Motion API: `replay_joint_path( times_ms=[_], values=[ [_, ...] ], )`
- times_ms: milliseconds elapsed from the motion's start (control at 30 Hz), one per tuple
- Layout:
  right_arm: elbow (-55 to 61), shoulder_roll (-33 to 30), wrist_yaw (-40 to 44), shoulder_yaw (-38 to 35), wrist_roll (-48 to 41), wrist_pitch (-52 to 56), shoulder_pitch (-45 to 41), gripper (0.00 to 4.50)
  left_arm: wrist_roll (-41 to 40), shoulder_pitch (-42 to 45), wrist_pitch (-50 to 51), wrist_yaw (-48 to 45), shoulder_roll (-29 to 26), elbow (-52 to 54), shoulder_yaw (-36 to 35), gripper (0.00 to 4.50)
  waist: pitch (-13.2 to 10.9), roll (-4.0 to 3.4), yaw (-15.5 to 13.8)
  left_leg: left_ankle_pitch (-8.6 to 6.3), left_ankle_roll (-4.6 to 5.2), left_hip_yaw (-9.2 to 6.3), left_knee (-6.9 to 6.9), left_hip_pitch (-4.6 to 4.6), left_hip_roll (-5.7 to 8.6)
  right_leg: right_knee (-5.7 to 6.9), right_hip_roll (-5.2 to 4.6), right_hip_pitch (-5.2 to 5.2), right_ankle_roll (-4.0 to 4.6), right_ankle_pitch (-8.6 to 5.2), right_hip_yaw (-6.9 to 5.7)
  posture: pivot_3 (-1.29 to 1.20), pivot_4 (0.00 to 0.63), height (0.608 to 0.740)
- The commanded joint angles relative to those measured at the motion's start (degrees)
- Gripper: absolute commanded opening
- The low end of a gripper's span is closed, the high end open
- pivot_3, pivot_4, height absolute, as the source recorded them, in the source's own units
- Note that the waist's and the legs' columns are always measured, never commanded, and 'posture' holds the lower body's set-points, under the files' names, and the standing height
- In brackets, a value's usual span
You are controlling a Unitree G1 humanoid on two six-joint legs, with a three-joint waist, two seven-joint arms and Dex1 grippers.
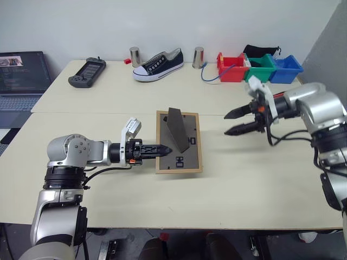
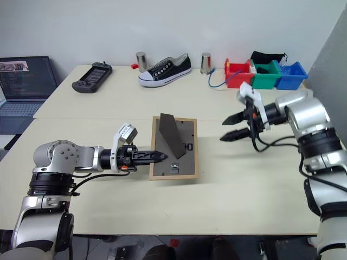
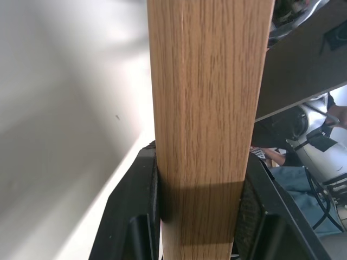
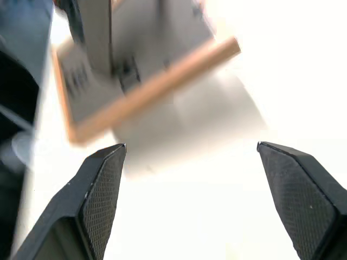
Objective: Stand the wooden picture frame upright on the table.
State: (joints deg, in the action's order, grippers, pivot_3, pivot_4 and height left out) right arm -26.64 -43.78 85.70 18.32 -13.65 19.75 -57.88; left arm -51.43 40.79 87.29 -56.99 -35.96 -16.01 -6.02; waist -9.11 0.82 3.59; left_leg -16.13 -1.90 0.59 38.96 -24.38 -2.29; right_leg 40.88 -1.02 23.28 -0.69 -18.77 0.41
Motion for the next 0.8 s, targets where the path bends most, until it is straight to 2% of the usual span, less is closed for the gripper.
replay_joint_path(
  times_ms=[33, 100, 200, 333, 400, 533, 800],
  values=[
    [-0.72, -0.37, -1.33, -5.25, 3.73, -34.13, 6.93, 4.09, -2.08, 0.5, 0.68, -0.89, -0.32, 1.91, -1.94, 1.28, -0.01, 0.01, -0.18, 0.0, 0.0, 0.02, 0.0, 0.0, 0.0, 0.0, 0.0, 0.0, 0.0, 0.0, 0.0, 0.0, 0.15, 0.74],
    [-3.39, 1.25, -7.61, -7.69, 6.03, -48.04, 10.82, 4.09, -2.19, 0.64, 0.94, -0.64, -0.07, 1.81, -2.08, 1.28, -0.01, 0.01, -0.25, 0.0, 0.0, 0.05, 0.01, -0.01, 0.01, 0.0, 0.0, 0.0, -0.01, 0.0, 0.03, 0.0, 0.15, 0.74],
    [-7.87, 4.3, -16.42, -11.88, 9.21, -75.85, 15.31, 4.09, -2.37, 0.62, 1.53, -0.48, 0.17, 2.03, -2.17, 1.28, -0.01, 0.01, -0.26, 0.0, 0.0, 0.05, 0.03, 0.0, -0.03, -0.01, 0.0, -0.03, -0.01, 0.0, 0.02, 0.0, 0.15, 0.74],
    [-15.37, 5.65, -21.72, -13.49, 11.52, -101.19, 15.1, 4.09, -2.57, 2.18, 3.24, 0.73, 1.6, -0.49, -4.15, 1.28, -0.02, 0.0, -0.08, 0.0, 0.0, 0.1, 0.05, 0.02, -0.05, 0.02, 0.02, -0.03, -0.01, 0.0, 0.05, 0.0, 0.15, 0.74],
    [-19.64, 6.96, -24.66, -14.65, 13.84, -109.77, 13.62, 4.09, -3.07, 3.6, 4.58, 1.62, 2.69, -2.31, -5.72, 1.28, -0.02, 0.01, -0.15, 0.01, -0.01, 0.07, 0.1, 0.04, -0.06, -0.01, 0.02, -0.05, -0.01, 0.0, 0.02, 0.0, 0.15, 0.74],
    [-22.52, 10.98, -31.51, -20.35, 22.69, -112.25, 11.29, 4.09, -6.02, 4.44, 5.21, 4.05, 3.64, -4.69, -6.14, 1.28, -0.02, 0.01, -0.15, 0.01, -0.02, 0.07, 0.13, 0.13, -0.07, -0.04, 0.02, -0.11, 0.0, 0.0, 0.02, 0.0, 0.15, 0.74],
    [-20.1, 13.1, -50.21, -19.73, 42.7, -112.25, 10.82, 4.09, -18.41, 4.45, 5.21, 12.66, 3.83, -8.95, -6.35, 1.28, -0.02, 0.0, -0.11, 0.02, -0.04, 0.1, 0.1, 0.22, -0.09, 0.08, 0.02, -0.11, 0.0, 0.0, 0.07, 0.0, 0.15, 0.74]
  ],
)
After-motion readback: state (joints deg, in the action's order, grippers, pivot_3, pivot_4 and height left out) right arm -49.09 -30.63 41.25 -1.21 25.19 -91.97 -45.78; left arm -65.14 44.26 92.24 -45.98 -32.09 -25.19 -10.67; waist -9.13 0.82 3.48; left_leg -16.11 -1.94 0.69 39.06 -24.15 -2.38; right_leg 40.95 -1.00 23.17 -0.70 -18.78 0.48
